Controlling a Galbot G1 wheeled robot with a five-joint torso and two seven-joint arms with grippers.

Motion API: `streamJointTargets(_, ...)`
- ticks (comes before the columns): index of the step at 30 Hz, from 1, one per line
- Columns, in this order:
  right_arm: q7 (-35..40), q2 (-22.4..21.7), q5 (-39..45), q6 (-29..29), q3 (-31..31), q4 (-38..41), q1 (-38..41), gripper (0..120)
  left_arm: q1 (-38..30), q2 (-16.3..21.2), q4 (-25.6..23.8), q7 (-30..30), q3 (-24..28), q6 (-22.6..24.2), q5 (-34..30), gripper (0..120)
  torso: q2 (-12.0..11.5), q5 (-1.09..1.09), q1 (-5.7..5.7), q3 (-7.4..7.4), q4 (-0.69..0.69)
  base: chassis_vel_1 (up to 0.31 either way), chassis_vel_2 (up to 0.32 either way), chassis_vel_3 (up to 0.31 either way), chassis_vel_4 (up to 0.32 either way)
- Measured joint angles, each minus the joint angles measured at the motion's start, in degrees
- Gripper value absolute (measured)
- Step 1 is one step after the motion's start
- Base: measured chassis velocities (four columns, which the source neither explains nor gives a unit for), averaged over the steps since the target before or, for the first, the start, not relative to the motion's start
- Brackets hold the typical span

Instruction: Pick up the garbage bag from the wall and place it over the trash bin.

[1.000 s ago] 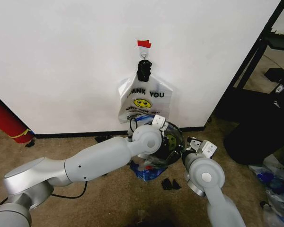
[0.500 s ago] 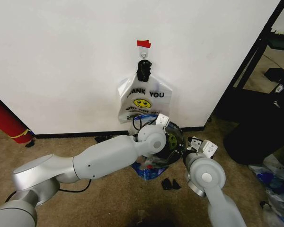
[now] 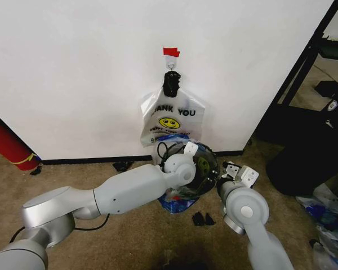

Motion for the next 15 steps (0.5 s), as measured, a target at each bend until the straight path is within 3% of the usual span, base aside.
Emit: streamJointTargets(15,-0.8,0.0,-1.9,-0.8,-0.6,0.4,-1.6,0,0.1,-1.1,0.6,1.0,2.1,0.7,-1.9,0,0.0,0.00,0.00,0.00,-0.01,0.000,0.000,0.000,0.000)
